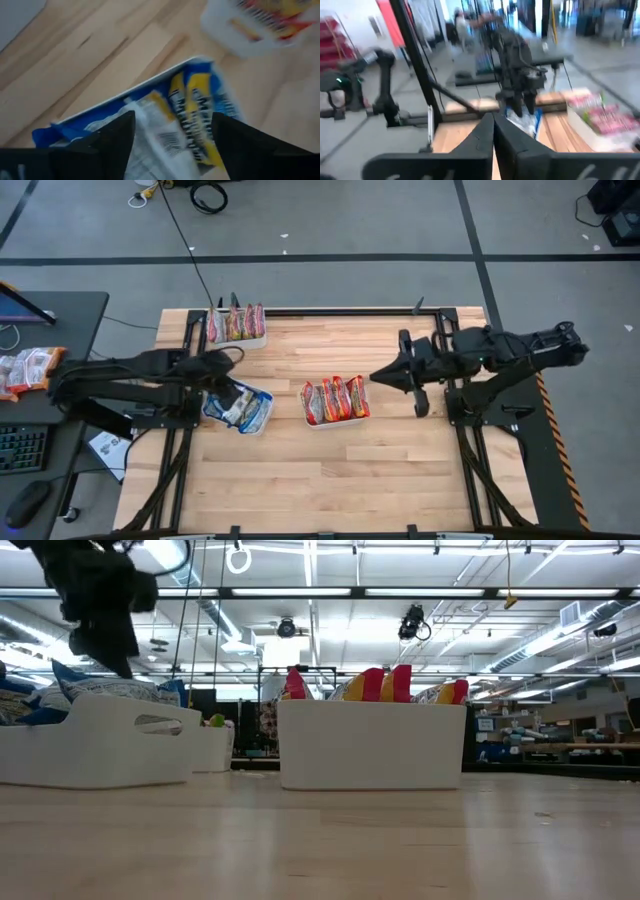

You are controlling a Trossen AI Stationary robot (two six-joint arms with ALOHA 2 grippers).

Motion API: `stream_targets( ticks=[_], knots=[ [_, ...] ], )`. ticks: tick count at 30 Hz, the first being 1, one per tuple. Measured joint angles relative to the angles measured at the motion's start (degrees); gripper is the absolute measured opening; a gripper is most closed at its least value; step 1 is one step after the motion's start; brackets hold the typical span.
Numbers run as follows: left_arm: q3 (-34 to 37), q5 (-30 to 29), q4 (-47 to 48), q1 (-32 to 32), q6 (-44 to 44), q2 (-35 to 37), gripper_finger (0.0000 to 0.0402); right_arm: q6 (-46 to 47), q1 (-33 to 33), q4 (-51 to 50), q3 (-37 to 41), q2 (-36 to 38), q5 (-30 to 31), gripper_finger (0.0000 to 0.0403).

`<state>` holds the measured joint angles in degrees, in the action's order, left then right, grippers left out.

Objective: Sort Maruchan noodles
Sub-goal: Return to Home Position

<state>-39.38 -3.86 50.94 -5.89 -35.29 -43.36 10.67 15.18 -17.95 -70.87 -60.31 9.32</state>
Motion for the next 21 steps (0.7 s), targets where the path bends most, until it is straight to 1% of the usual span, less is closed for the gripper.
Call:
stream_targets(
  ticks=[2,6,8,9,12,14,16,19,21],
  knots=[
    [-0.07,0.51,-1.59,0.35,0.41,3.36,0.027,-0.73,0.4,8.05,4.99,1.83,0.86,0.0008],
    [-0.07,0.68,-7.88,1.03,3.64,10.62,0.0266,-1.4,0.16,33.37,19.91,4.25,1.22,0.0014],
    [-0.09,0.87,-11.05,1.03,5.93,14.56,0.0255,-1.42,-0.4,44.74,26.65,4.57,3.76,0.0012],
    [-0.09,1.09,-12.41,1.03,7.16,16.49,0.0248,-1.88,-0.73,48.16,29.5,4.96,5.85,0.001],
    [-0.12,0.05,-14.67,1.04,10.34,22.58,0.0219,0.82,-1.12,50.99,35.7,6.42,13.31,0.0008],
    [-0.13,-2.13,-14.14,1.05,10.33,26.52,0.0199,6.2,-1.02,50.92,38.62,6.99,15.31,0.0011],
    [-0.13,-4.17,-12.73,1.03,10.61,30.04,0.0183,13.69,-0.84,50.98,41.05,7.63,13.97,0.0017],
    [-0.15,-5.53,-11.44,1.03,11.88,33.78,0.0169,22.25,0.2,51.14,44.17,6.9,8.74,0.0026],
    [-0.15,-4.57,-11.36,1.03,7.71,35.48,0.0166,24.83,0.85,50.44,46.09,5.73,6.35,0.0028]
  ],
)
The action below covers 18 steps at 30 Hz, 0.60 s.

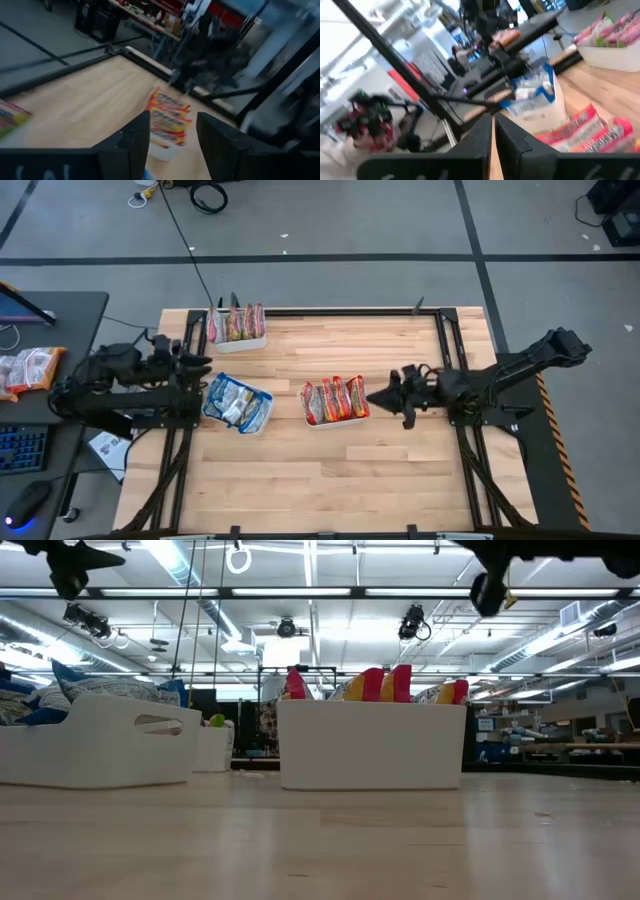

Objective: Sort Maruchan noodles
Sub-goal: Return to Home Position

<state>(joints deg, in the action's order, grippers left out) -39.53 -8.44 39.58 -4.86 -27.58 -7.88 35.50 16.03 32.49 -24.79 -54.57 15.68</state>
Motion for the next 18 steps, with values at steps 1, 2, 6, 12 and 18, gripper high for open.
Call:
stream_targets(
  ticks=[1,2,6,12,18],
  knots=[
    [0.0,0.25,-0.04,0.0,-1.97,0.46,0.0165,-0.77,0.15,0.2,0.76,-0.59,-0.42,0.0028],
    [0.0,0.14,-0.35,0.0,-2.97,0.8,0.0165,-2.04,-0.04,0.47,1.61,-0.84,-0.81,0.0028],
    [0.02,3.35,-1.84,0.01,2.86,1.54,0.0165,-2.36,-4.85,2.74,6.91,-0.01,-1.63,0.0028],
    [1.98,10.73,-2.39,0.02,11.37,4.22,0.0165,-2.77,-16.3,19.88,15.78,2.71,-21.47,0.0029],
    [10.42,12.93,-18.95,0.0,16.7,6.35,0.0165,-8.34,-23.43,30.96,23.37,7.25,-29.73,0.0028]
  ],
)
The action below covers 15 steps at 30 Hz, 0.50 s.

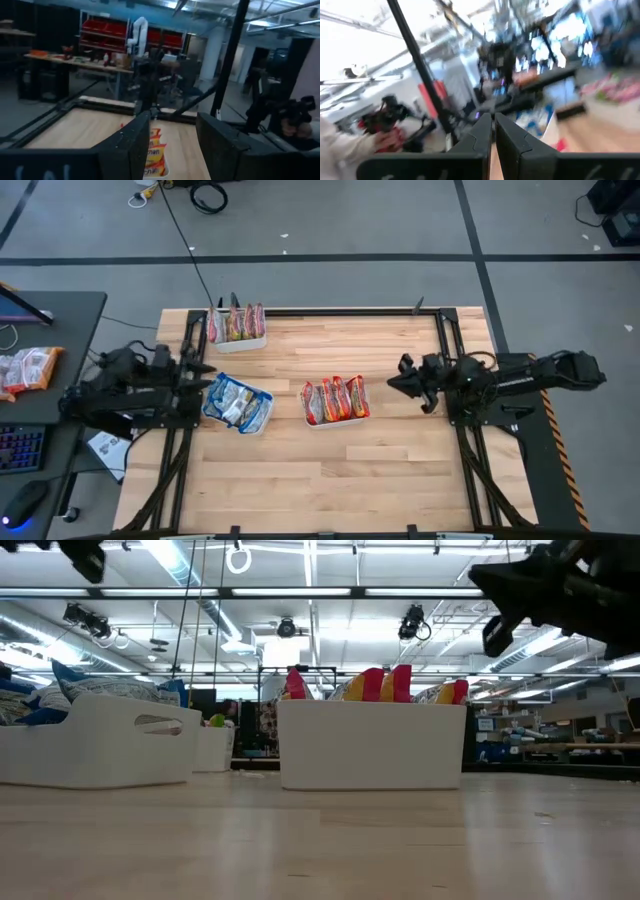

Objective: Sort Maruchan noodles
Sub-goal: Return to Home Position

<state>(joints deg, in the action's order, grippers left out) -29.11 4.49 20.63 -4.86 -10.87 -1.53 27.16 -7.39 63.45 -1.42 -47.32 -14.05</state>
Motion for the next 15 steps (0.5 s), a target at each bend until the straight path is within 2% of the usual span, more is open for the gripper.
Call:
stream_targets(
  ticks=[3,6,12,15],
  knots=[
    [7.5,2.34,-14.12,0.0,-0.09,-0.28,0.0165,-2.88,-2.61,1.22,1.0,2.44,-1.06,0.0028],
    [15.1,5.99,-28.94,0.02,-0.72,-0.47,0.0165,-2.05,-6.51,0.17,1.1,4.35,-6.61,0.0028],
    [27.71,7.31,-45.38,0.02,-5.31,-0.56,0.0165,5.13,-19.78,0.05,1.1,5.35,-22.18,0.0028],
    [28.55,6.71,-44.25,0.35,-4.98,-0.67,0.0165,8.54,-27.24,3.06,1.08,5.44,-29.87,0.0028]
  ],
)
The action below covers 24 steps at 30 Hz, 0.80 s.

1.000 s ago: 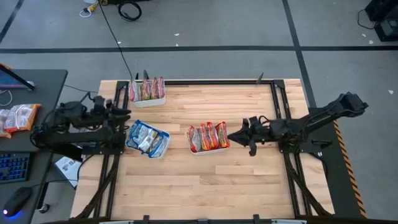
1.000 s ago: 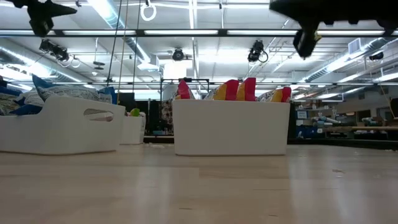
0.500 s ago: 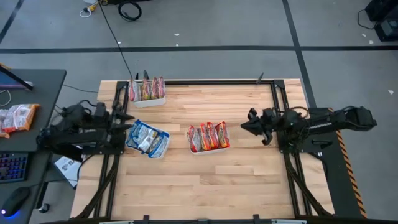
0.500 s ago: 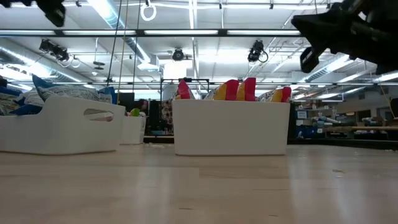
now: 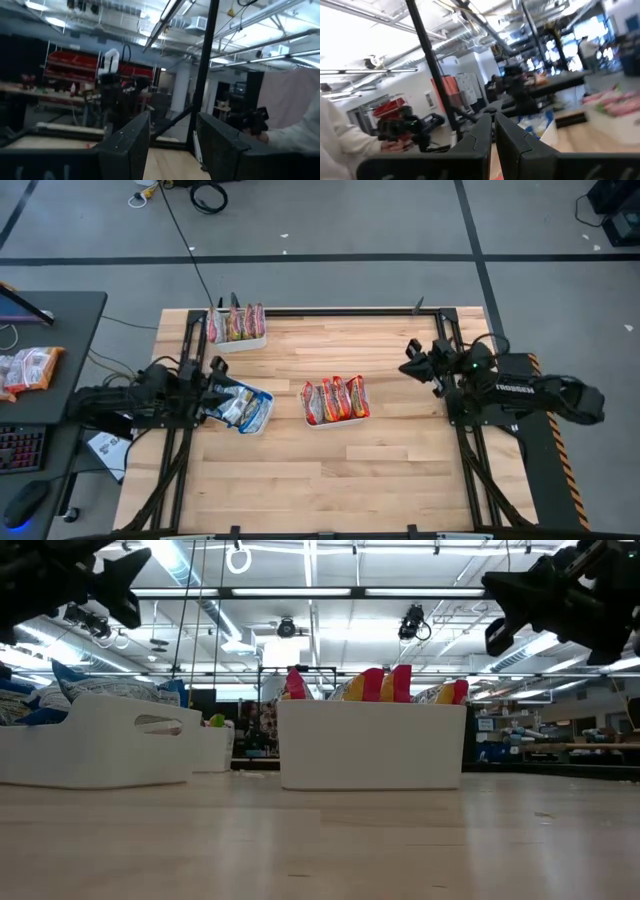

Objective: Sort Maruchan noodles
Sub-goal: Return to Home Position

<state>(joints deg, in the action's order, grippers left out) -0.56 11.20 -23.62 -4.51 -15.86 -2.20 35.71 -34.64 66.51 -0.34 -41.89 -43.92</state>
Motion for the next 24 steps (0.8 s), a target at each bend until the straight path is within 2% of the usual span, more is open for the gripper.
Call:
stream_targets(
  ticks=[3,6,10,16,24],
  knots=[
    [0.09,0.78,-0.98,0.3,2.06,0.04,0.0165,0.57,-7.0,3.37,0.0,0.02,-4.06,0.0028],
    [0.09,4.43,-1.79,0.72,6.05,0.04,0.0165,0.03,-12.54,3.24,0.0,-0.1,-5.44,0.0028],
    [0.11,9.76,1.66,0.97,8.43,0.04,0.0165,-1.68,-16.36,2.07,0.0,-0.7,-8.15,0.0028],
    [0.11,9.86,9.38,0.96,0.16,-0.02,0.0165,-3.13,-14.48,1.45,0.0,-4.43,-10.69,0.0028],
    [0.13,8.32,8.88,0.98,0.19,-0.04,0.0165,-7.45,-6.44,1.61,0.0,-9.64,-7.87,0.0028]
  ],
)
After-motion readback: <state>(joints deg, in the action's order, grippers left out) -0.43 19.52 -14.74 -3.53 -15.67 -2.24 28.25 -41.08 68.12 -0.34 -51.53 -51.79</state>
